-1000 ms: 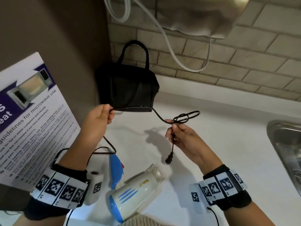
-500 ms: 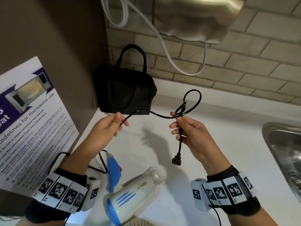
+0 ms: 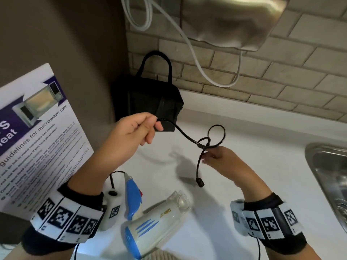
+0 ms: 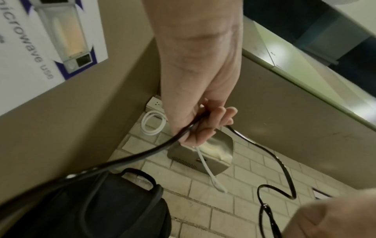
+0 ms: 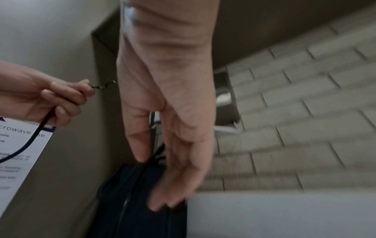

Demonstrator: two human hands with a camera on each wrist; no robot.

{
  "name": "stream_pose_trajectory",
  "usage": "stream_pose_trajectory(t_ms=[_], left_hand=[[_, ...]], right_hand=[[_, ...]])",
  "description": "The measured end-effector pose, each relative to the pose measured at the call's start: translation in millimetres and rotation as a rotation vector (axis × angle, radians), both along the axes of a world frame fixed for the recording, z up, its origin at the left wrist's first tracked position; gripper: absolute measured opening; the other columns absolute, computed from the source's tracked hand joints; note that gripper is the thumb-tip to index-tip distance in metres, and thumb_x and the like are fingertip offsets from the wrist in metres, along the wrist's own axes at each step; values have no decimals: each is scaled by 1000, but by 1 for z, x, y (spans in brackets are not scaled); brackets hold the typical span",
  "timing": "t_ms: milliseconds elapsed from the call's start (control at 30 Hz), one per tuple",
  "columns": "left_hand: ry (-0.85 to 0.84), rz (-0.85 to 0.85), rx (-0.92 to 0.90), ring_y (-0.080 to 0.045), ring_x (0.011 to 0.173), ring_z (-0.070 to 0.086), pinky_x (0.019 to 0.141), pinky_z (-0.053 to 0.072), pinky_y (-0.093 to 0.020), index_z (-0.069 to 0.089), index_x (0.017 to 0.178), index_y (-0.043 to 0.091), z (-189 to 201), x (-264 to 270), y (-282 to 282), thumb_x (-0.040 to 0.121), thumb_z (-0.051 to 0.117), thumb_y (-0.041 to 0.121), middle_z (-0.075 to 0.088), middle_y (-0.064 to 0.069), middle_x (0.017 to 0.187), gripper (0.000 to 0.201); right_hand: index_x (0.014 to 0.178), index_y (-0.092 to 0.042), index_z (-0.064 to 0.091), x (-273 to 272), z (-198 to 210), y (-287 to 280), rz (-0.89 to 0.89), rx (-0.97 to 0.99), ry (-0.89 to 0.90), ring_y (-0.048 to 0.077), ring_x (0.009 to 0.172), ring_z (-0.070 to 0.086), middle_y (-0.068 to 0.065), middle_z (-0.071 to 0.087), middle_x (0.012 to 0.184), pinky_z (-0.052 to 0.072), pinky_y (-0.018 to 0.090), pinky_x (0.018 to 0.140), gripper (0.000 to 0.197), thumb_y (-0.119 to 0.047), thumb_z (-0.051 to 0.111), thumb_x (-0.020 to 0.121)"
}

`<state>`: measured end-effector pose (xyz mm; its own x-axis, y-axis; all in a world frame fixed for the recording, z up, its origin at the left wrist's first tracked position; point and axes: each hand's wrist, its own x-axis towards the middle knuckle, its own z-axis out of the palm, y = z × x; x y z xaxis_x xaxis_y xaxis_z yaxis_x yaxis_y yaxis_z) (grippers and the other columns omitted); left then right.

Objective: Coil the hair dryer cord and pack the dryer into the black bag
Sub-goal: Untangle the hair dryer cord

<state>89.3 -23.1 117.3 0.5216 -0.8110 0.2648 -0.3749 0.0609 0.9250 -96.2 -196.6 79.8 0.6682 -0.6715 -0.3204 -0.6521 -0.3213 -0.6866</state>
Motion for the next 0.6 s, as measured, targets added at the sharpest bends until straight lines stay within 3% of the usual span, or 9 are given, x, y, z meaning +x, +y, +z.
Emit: stream_pose_trajectory(t_ms=[67, 133, 233, 300, 400, 500, 533, 600], left_hand=[[-7, 0, 9, -6, 56, 42, 57, 39, -15, 65, 86, 17, 5, -2, -3, 101, 39, 25, 53, 7, 58, 31], [-4, 4, 1, -5, 55, 42, 56, 38, -15, 64, 88, 17, 9, -4, -7, 102, 37, 22, 52, 6, 58, 31], [-8, 11, 16, -7, 52, 39, 53, 36, -19, 64, 89, 17, 13, -7, -14, 102, 37, 21, 50, 7, 55, 30], [2, 44, 23, -7, 51, 39, 51, 35, -18, 64, 89, 17, 14, -6, -18, 102, 38, 22, 49, 8, 53, 30], [37, 127, 21, -3, 49, 39, 49, 36, -16, 63, 89, 16, 14, 1, -20, 102, 38, 23, 47, 10, 54, 29], [50, 148, 31, -3, 49, 39, 49, 35, -17, 62, 87, 16, 11, 5, -21, 102, 38, 23, 46, 12, 53, 29], [45, 142, 38, -3, 49, 38, 49, 35, -17, 61, 87, 16, 10, 5, -21, 102, 37, 23, 47, 12, 52, 29], [46, 142, 40, -4, 49, 37, 48, 35, -16, 61, 87, 14, 11, 3, -23, 102, 37, 23, 46, 12, 52, 29]], right_hand=[[131, -11, 50, -1, 23, 4, 12, -323, 32, 27, 105, 58, 7, 60, 115, 42, 30, 84, 39, -15, 51, 92], [131, -11, 45, 2, 49, 15, 27, -500, -222, 21, 111, 50, 8, 54, 120, 39, 30, 86, 38, -21, 51, 94], [140, -14, 38, 9, 80, 32, 24, -481, -427, 5, 116, 40, -3, 45, 128, 30, 16, 93, 47, -22, 51, 95], [137, -17, 46, 7, 97, 31, -20, -518, -379, 9, 119, 48, -3, 53, 129, 37, 21, 97, 44, -17, 51, 93], [116, -29, 65, -4, 117, 21, 44, -487, -143, 11, 96, 61, -7, 69, 113, 45, 19, 74, 30, -21, 48, 92], [89, -35, 70, -8, 121, 16, 141, -452, -26, 10, 56, 54, 3, 74, 93, 42, 22, 52, 29, -20, 45, 91], [84, -34, 69, -7, 121, 17, 154, -461, -37, 10, 48, 48, 6, 73, 89, 39, 21, 47, 30, -18, 45, 91], [84, -31, 69, -5, 122, 19, 169, -470, -131, 15, 54, 53, 10, 72, 88, 42, 24, 52, 29, -16, 45, 90]])
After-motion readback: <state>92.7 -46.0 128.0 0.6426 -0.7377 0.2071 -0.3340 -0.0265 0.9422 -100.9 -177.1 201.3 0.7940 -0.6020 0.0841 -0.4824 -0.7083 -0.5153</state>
